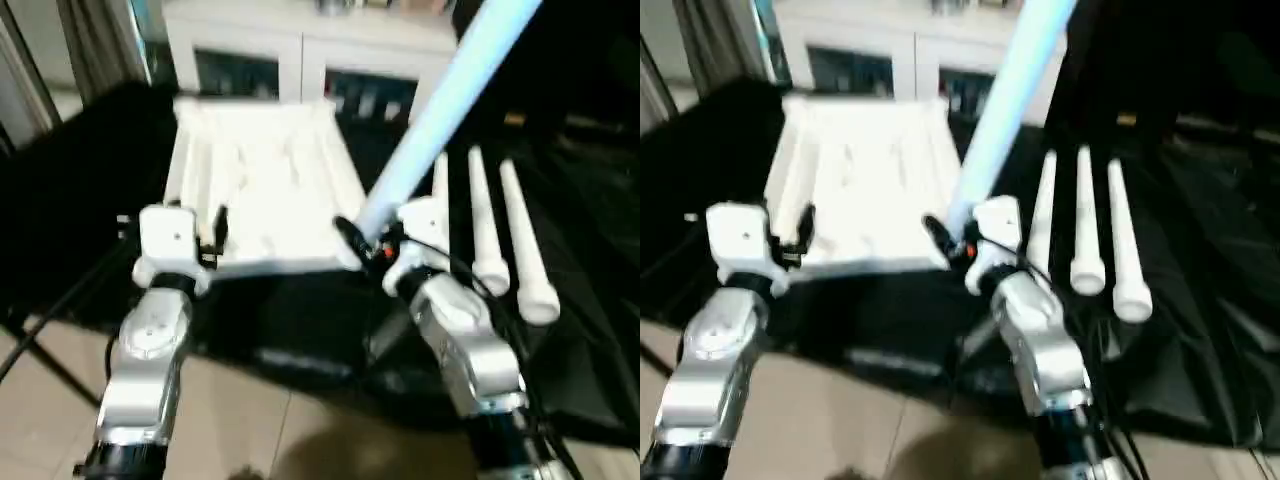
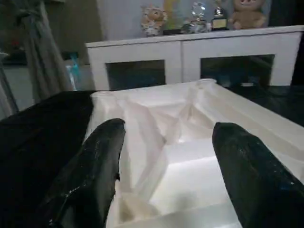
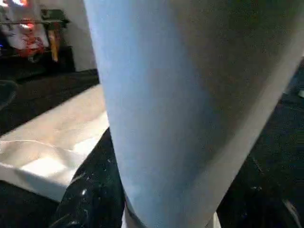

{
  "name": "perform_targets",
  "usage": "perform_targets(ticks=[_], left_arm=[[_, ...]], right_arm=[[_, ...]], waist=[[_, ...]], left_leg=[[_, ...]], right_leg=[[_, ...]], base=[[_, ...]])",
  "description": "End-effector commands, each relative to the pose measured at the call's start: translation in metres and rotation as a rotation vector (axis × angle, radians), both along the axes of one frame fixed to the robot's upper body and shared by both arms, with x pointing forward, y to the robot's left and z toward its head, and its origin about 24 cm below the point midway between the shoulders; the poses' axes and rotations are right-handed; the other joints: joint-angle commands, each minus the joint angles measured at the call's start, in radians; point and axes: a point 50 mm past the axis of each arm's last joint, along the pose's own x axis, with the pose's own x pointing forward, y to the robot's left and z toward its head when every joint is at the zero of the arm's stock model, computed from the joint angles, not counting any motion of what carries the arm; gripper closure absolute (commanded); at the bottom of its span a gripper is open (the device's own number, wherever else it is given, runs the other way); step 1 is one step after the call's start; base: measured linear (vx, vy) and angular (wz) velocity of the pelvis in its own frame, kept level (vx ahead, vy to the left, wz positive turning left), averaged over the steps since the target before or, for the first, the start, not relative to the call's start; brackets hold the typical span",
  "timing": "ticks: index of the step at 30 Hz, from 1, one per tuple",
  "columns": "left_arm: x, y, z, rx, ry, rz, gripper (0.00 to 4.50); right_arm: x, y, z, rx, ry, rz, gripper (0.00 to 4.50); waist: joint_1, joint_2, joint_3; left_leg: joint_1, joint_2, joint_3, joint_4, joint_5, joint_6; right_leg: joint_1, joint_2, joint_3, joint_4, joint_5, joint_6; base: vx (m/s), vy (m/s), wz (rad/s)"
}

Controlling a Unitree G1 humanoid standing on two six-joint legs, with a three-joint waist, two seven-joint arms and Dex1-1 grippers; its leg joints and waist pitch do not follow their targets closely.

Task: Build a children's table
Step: Rotate table base

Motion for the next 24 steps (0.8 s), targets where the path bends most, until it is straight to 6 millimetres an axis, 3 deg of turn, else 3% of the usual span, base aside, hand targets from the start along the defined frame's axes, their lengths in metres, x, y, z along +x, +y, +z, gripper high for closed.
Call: perform_targets(ticks=[1, 2, 3, 4, 5, 6, 7, 8, 9, 10, 11, 12, 13, 14, 15, 16, 17, 18, 19, 20, 21, 22, 23, 24], left_arm=[[0.000, -0.001, 0.001, 0.004, 0.000, -0.018, 1.18], [0.000, -0.001, 0.000, 0.005, 0.001, -0.019, 1.18], [-0.001, -0.001, 0.000, 0.006, 0.002, -0.020, 1.18], [-0.001, -0.001, 0.000, 0.005, 0.003, -0.021, 1.18], [-0.001, -0.001, 0.000, 0.005, 0.003, -0.021, 1.18], [-0.001, 0.000, -0.001, 0.006, 0.004, -0.021, 1.18], [-0.001, 0.000, -0.001, 0.003, 0.004, -0.021, 1.18], [-0.001, 0.000, -0.001, 0.001, 0.004, -0.021, 1.18], [-0.001, 0.000, -0.001, 0.000, 0.005, -0.022, 1.18], [-0.001, 0.000, -0.001, -0.001, 0.006, -0.024, 1.18], [-0.001, -0.001, -0.002, -0.002, 0.009, -0.028, 1.18], [-0.002, -0.001, -0.002, -0.001, 0.011, -0.034, 1.18], [-0.002, -0.001, -0.003, -0.002, 0.012, -0.041, 1.18], [-0.002, -0.001, -0.003, -0.002, 0.012, -0.041, 1.18], [-0.002, -0.002, -0.003, -0.003, 0.014, -0.049, 1.18], [-0.003, -0.002, -0.004, -0.003, 0.019, -0.063, 1.18], [-0.003, -0.004, -0.005, -0.003, 0.025, -0.082, 1.18], [-0.005, -0.006, -0.008, -0.016, 0.037, -0.118, 1.18], [-0.006, -0.008, -0.011, -0.009, 0.063, -0.150, 1.18], [-0.007, -0.009, -0.014, -0.003, 0.081, -0.170, 1.18], [-0.009, -0.011, -0.014, -0.014, 0.083, -0.239, 1.18], [-0.010, -0.014, -0.014, 0.006, 0.081, -0.356, 1.18], [-0.011, -0.014, -0.014, 0.008, 0.083, -0.377, 1.00], [-0.011, -0.014, -0.014, 0.014, 0.089, -0.412, 0.90]], right_arm=[[0.002, -0.003, 0.002, 0.035, 0.009, -0.015, 2.62], [0.002, -0.004, 0.002, 0.039, 0.014, -0.015, 2.62], [0.002, -0.004, 0.001, 0.042, 0.030, -0.018, 2.62], [0.002, -0.005, 0.001, 0.038, 0.027, -0.025, 2.62], [0.002, -0.006, 0.001, 0.038, 0.026, -0.026, 2.62], [0.002, -0.006, 0.001, 0.040, 0.026, -0.027, 2.62], [0.002, -0.007, 0.003, 0.048, 0.016, -0.027, 2.62], [0.002, -0.007, 0.004, 0.054, 0.011, -0.027, 2.62], [0.002, -0.008, 0.005, 0.047, 0.000, -0.028, 2.62], [0.002, -0.008, 0.005, 0.046, -0.005, -0.027, 2.62], [0.002, -0.009, 0.006, 0.045, -0.005, -0.028, 2.62], [0.002, -0.009, 0.006, 0.044, -0.003, -0.030, 2.62], [0.002, -0.009, 0.006, 0.045, -0.001, -0.032, 2.62], [0.002, -0.009, 0.006, 0.045, -0.001, -0.032, 2.62], [0.001, -0.010, 0.006, 0.045, -0.001, -0.033, 2.62], [0.001, -0.010, 0.006, 0.045, -0.001, -0.034, 2.62], [0.001, -0.010, 0.006, 0.047, -0.001, -0.036, 2.62], [0.002, -0.011, 0.007, 0.048, -0.001, -0.038, 2.62], [0.002, -0.011, 0.007, 0.045, -0.003, -0.041, 2.62], [0.002, -0.012, 0.007, 0.044, -0.004, -0.042, 2.62], [0.002, -0.012, 0.008, 0.051, -0.001, -0.039, 2.62], [0.003, -0.012, 0.009, 0.054, 0.004, -0.014, 2.62], [0.003, -0.011, 0.009, 0.054, 0.005, -0.009, 2.62], [0.003, -0.011, 0.009, 0.053, 0.006, 0.001, 2.62]], waist=[[0.022, -0.004, -0.077], [0.009, 0.011, -0.091], [-0.007, 0.018, -0.102], [-0.060, 0.029, -0.115], [-0.076, 0.028, -0.122], [-0.063, 0.010, -0.112], [-0.061, -0.007, -0.099], [-0.057, -0.038, -0.078], [-0.040, -0.081, -0.071], [0.002, -0.072, -0.075], [0.008, -0.070, -0.094], [0.012, -0.067, -0.093], [0.005, -0.060, -0.085], [-0.003, -0.043, -0.075], [-0.007, -0.027, -0.069], [-0.028, -0.001, -0.064], [-0.044, 0.013, -0.077], [-0.052, 0.011, -0.075], [-0.055, 0.007, -0.088], [-0.046, -0.005, -0.093], [-0.039, -0.017, -0.102], [-0.026, -0.025, -0.111], [-0.025, -0.024, -0.122], [-0.025, -0.025, -0.120]], left_leg=[[-0.053, 0.049, -0.010, -0.037, -0.065, 0.104], [-0.011, 0.057, -0.025, -0.053, -0.011, 0.126], [0.042, 0.080, -0.054, -0.059, 0.036, 0.175], [0.182, 0.156, -0.155, -0.046, 0.184, 0.381], [0.231, 0.227, -0.144, -0.016, 0.361, 0.427], [0.197, 0.219, -0.112, -0.020, 0.382, 0.377], [0.143, 0.187, -0.039, -0.055, 0.298, 0.298], [0.112, 0.142, 0.050, -0.073, 0.019, 0.210], [0.028, 0.049, 0.042, -0.055, -0.133, 0.211], [0.011, -0.021, 0.046, 0.056, -0.288, 0.150], [-0.044, 0.001, -0.009, 0.095, -0.168, 0.111], [-0.061, 0.002, -0.024, 0.103, -0.120, 0.091], [-0.079, 0.014, -0.041, 0.102, -0.060, 0.051], [-0.069, 0.030, -0.042, 0.063, -0.016, 0.037], [-0.045, 0.042, -0.036, 0.020, -0.002, 0.037], [-0.029, 0.063, -0.035, -0.049, -0.094, 0.051], [0.036, 0.090, -0.054, -0.058, -0.195, 0.064], [0.059, 0.100, -0.065, -0.062, -0.215, 0.088], [0.073, 0.102, -0.067, -0.046, -0.096, 0.146], [0.040, 0.078, -0.042, -0.020, 0.080, 0.188], [0.019, 0.060, -0.035, -0.007, 0.202, 0.205], [-0.006, 0.044, -0.034, 0.004, 0.391, 0.204], [-0.001, 0.042, -0.040, 0.016, 0.521, 0.185], [0.000, 0.040, -0.037, 0.020, 0.545, 0.169]], right_leg=[[0.075, -0.123, 0.083, -0.114, -0.174, -0.069], [0.048, -0.067, 0.054, -0.076, -0.018, -0.041], [0.019, -0.041, 0.039, -0.032, 0.068, -0.031], [-0.132, -0.025, 0.027, 0.065, 0.012, 0.006], [-0.214, -0.060, 0.067, 0.108, -0.092, 0.057], [-0.216, -0.066, 0.071, 0.125, -0.050, 0.080], [-0.215, -0.059, 0.066, 0.136, 0.071, 0.073], [-0.194, -0.064, 0.073, 0.069, 0.163, -0.025], [-0.119, -0.077, 0.103, -0.004, 0.167, -0.003], [-0.057, -0.189, 0.214, -0.100, -0.313, 0.016], [0.014, -0.232, 0.235, -0.093, -0.371, -0.105], [0.024, -0.229, 0.234, -0.088, -0.322, -0.152], [0.020, -0.211, 0.206, -0.077, -0.203, -0.247], [-0.007, -0.171, 0.157, -0.076, -0.173, -0.293], [-0.029, -0.140, 0.121, -0.078, -0.196, -0.285], [-0.043, -0.059, 0.077, -0.052, -0.207, -0.218], [-0.072, -0.038, 0.062, -0.023, -0.153, -0.199], [-0.087, -0.043, 0.061, -0.016, -0.094, -0.209], [-0.097, -0.058, 0.065, -0.002, 0.078, -0.230], [-0.083, -0.082, 0.085, 0.002, 0.252, -0.248], [-0.063, -0.087, 0.096, 0.015, 0.364, -0.251], [-0.052, -0.090, 0.109, 0.037, 0.553, -0.235], [-0.065, -0.075, 0.111, 0.049, 0.666, -0.204], [-0.075, -0.066, 0.112, 0.050, 0.684, -0.197]], base=[[0.132, 0.019, -0.05], [0.151, 0.037, 0.01], [0.194, 0.029, 0.02], [0.194, 0.029, 0.02], [0.150, -0.016, -0.20], [0.013, -0.026, -0.47], [0.013, -0.026, -0.47], [0.003, -0.043, -0.57], [0.049, -0.093, -0.23], [0.049, -0.093, -0.23], [0.066, -0.087, -0.02], [0.098, -0.054, -0.13], [0.098, -0.054, -0.13], [0.077, -0.019, -0.06], [0.077, 0.045, -0.10], [0.077, 0.045, -0.10], [0.121, 0.067, -0.04], [0.128, 0.042, 0.12], [0.128, 0.042, 0.12], [0.092, 0.042, 0.08], [0.054, 0.036, 0.02], [0.054, 0.036, 0.02], [0.000, 0.000, 0.00], [0.000, 0.000, 0.00]])
